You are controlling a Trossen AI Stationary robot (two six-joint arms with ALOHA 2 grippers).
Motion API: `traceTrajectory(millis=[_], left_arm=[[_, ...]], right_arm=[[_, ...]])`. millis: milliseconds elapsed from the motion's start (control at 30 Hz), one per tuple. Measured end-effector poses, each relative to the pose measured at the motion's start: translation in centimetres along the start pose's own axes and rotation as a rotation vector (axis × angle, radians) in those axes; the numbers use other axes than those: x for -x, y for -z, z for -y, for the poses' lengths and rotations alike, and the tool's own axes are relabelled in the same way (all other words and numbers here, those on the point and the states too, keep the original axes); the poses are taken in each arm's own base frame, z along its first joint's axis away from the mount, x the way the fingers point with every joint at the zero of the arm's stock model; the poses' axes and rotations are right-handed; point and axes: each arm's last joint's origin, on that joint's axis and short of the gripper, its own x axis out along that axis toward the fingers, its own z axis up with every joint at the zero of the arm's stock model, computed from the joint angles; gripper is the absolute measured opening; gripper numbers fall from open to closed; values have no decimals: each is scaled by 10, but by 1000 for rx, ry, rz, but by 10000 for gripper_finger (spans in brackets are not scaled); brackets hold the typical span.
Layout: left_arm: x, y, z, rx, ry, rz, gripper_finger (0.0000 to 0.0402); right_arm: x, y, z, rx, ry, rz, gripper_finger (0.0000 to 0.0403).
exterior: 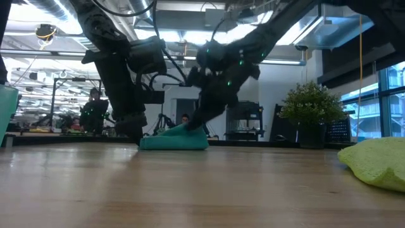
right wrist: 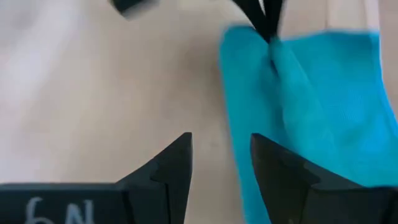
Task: Roll microfiber towels into tight, uniform cylinder then place into a basket
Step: Roll the blue microfiber towel
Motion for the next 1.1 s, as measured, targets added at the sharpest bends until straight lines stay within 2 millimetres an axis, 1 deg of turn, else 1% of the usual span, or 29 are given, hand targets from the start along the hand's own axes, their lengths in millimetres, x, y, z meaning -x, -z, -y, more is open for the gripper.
traceTrajectory(millis=[100, 267, 400, 500, 567, 633, 800, 933, 1100], left_arm=[[0, 0, 0, 1, 13, 0, 0], [0, 0, 1, 1, 18, 0, 0], [0, 0, 1, -2, 21, -2, 0], [1, -1, 2, -32, 80, -7, 0], [2, -1, 4, -70, 125, -5, 0], [2, -1, 6, -107, 140, -3, 0], [3, 0, 7, -192, 179, -7, 0], [4, 1, 10, -237, 195, -6, 0], [8, 3, 18, -311, 256, 3, 0]], right_arm=[[-7, 8, 5, -16, 12, -22, 163], [-10, 14, 10, -63, 119, -89, 163], [-9, 16, 13, -93, 125, -101, 163], [-8, 17, 11, -96, 104, -108, 163], [-5, 14, 6, -92, 72, -104, 163], [3, 7, -1, -84, 62, -100, 163], [16, -11, -18, -95, 82, -71, 163], [16, -16, -33, -107, 119, -93, 163], [11, -21, -49, -67, 197, -118, 163]])
